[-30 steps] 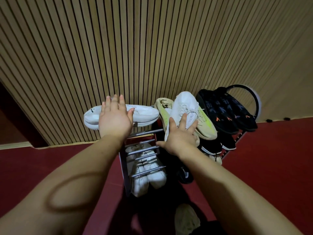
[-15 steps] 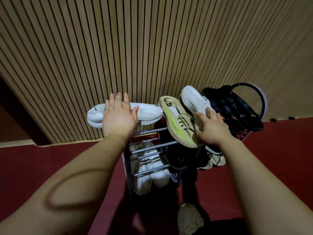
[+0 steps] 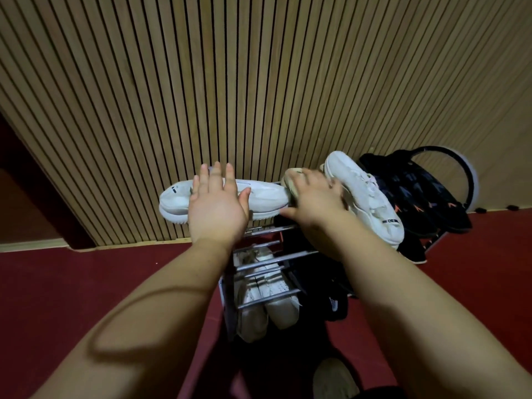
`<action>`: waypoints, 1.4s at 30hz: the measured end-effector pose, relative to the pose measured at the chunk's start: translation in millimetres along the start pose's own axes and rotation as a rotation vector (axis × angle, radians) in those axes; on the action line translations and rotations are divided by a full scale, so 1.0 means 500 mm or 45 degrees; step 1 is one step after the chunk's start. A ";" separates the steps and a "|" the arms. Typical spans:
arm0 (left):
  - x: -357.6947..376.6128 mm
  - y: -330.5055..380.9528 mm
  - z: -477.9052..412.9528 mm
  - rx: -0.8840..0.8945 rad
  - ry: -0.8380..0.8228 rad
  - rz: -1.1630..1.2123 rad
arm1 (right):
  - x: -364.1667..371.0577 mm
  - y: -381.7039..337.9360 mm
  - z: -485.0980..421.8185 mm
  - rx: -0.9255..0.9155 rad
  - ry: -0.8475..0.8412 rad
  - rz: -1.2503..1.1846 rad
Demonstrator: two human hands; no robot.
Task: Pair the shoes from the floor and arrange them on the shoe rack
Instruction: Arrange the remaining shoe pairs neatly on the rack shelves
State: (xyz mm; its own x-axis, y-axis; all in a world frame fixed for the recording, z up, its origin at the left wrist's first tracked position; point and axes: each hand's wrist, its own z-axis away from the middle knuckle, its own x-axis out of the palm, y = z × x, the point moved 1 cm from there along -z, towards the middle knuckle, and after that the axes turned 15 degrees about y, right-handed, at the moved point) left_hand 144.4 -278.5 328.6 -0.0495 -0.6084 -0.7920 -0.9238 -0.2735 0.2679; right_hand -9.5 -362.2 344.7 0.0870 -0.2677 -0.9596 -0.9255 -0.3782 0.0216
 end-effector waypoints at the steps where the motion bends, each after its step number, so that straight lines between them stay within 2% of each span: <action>1: 0.002 -0.001 -0.001 0.006 0.002 -0.009 | 0.014 -0.027 -0.016 -0.075 -0.090 -0.028; 4: 0.004 -0.002 -0.001 0.014 0.005 -0.019 | 0.061 -0.072 -0.059 -0.155 -0.284 -0.032; 7: 0.006 -0.001 -0.002 0.009 0.004 -0.007 | 0.093 -0.087 -0.084 -0.170 -0.381 -0.034; 14: 0.006 0.002 -0.002 0.002 -0.006 -0.038 | 0.066 -0.096 -0.088 -0.313 -0.332 0.146; 19: 0.000 0.003 -0.001 -0.001 -0.014 -0.067 | -0.015 -0.078 -0.089 -0.432 -0.158 0.274; 25: -0.005 0.007 0.000 0.002 -0.024 -0.076 | -0.044 0.034 -0.063 -0.338 -0.361 0.408; 27: -0.007 0.007 -0.001 0.002 -0.035 -0.098 | -0.024 0.030 -0.054 -0.325 -0.394 0.341; 31: -0.009 0.009 0.002 -0.014 -0.042 -0.099 | 0.010 -0.045 -0.051 -0.398 -0.370 0.019; 35: -0.009 0.006 0.000 -0.007 -0.045 -0.095 | 0.007 -0.071 -0.059 -0.473 -0.305 0.062; 42: -0.008 0.005 0.002 0.000 -0.017 -0.064 | -0.034 0.018 -0.044 -0.679 -0.314 0.113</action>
State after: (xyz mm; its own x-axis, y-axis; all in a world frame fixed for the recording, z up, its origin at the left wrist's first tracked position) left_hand 142.0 -275.9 331.7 -0.0082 -0.5841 -0.8116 -0.9253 -0.3033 0.2276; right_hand -11.1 -380.4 367.4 -0.1297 -0.1292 -0.9831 -0.6067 -0.7739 0.1818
